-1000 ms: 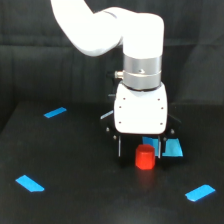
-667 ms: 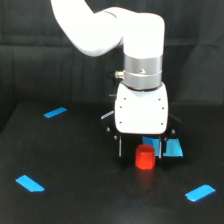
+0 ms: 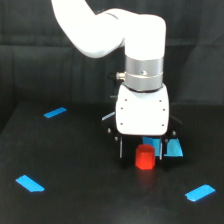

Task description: Pick up the red object from the table

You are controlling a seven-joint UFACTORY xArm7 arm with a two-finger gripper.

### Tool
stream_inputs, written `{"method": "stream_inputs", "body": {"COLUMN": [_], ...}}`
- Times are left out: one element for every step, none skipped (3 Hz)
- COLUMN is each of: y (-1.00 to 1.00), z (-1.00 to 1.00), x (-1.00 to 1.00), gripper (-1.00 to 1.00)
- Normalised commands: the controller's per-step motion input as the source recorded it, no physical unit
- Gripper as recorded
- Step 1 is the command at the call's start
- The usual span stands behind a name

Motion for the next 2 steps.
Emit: {"method": "stream_inputs", "body": {"y": [-0.08,-0.03], "z": [-0.08,-0.21], "x": [0.01,0.07], "gripper": [0.83,0.71]}}
